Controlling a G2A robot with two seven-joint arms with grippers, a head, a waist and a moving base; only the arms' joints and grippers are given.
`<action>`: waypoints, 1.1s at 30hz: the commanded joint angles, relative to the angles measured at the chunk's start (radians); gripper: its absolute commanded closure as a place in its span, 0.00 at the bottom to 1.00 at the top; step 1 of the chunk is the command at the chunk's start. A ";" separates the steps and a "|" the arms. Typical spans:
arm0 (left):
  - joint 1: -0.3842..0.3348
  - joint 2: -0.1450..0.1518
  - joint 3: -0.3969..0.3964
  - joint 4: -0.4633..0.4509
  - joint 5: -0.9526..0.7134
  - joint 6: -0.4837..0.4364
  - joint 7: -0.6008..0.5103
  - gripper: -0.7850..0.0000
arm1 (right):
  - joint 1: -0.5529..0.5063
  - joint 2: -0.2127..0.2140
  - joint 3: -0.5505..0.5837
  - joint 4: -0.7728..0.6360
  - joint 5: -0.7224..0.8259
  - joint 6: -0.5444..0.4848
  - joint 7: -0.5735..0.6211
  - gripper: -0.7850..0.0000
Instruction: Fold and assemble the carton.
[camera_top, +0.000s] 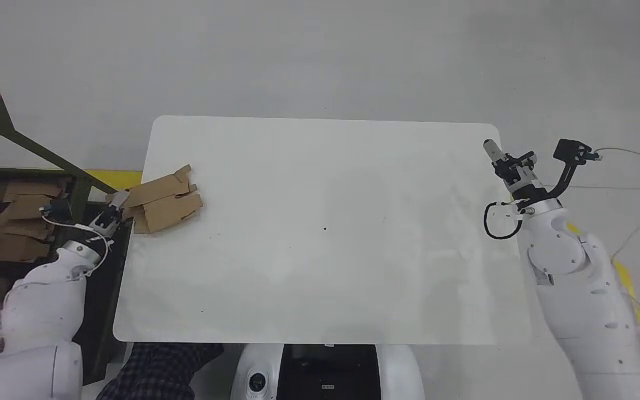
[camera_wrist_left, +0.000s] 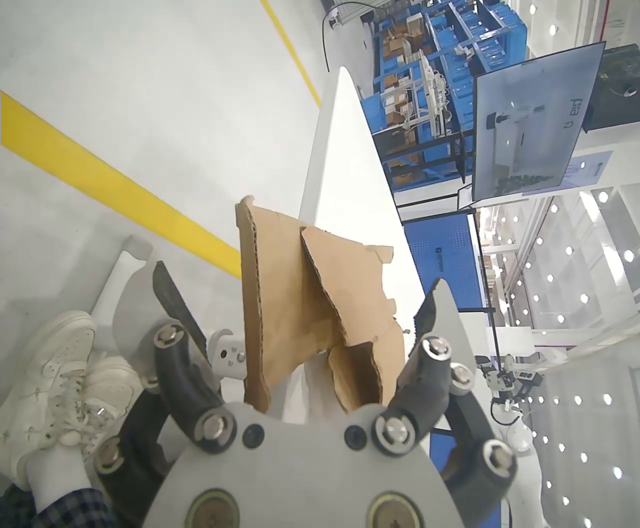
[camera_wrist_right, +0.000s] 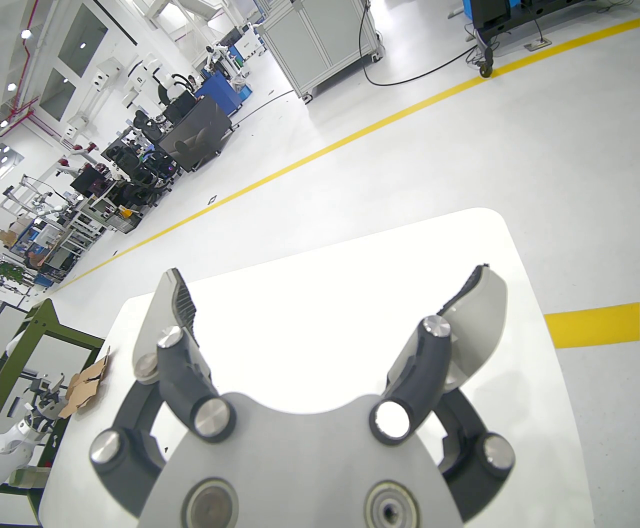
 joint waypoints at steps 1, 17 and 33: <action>-0.005 -0.001 0.001 0.006 -0.003 -0.001 0.008 0.83 | 0.000 0.000 0.000 0.000 0.000 0.000 0.000 0.00; -0.020 0.003 -0.001 0.030 -0.013 0.007 0.060 1.00 | 0.000 0.000 0.000 0.000 0.000 0.000 0.000 0.00; -0.013 0.018 -0.081 -0.066 -0.273 -0.058 -0.154 1.00 | 0.000 0.000 0.000 0.000 0.000 0.000 0.000 0.00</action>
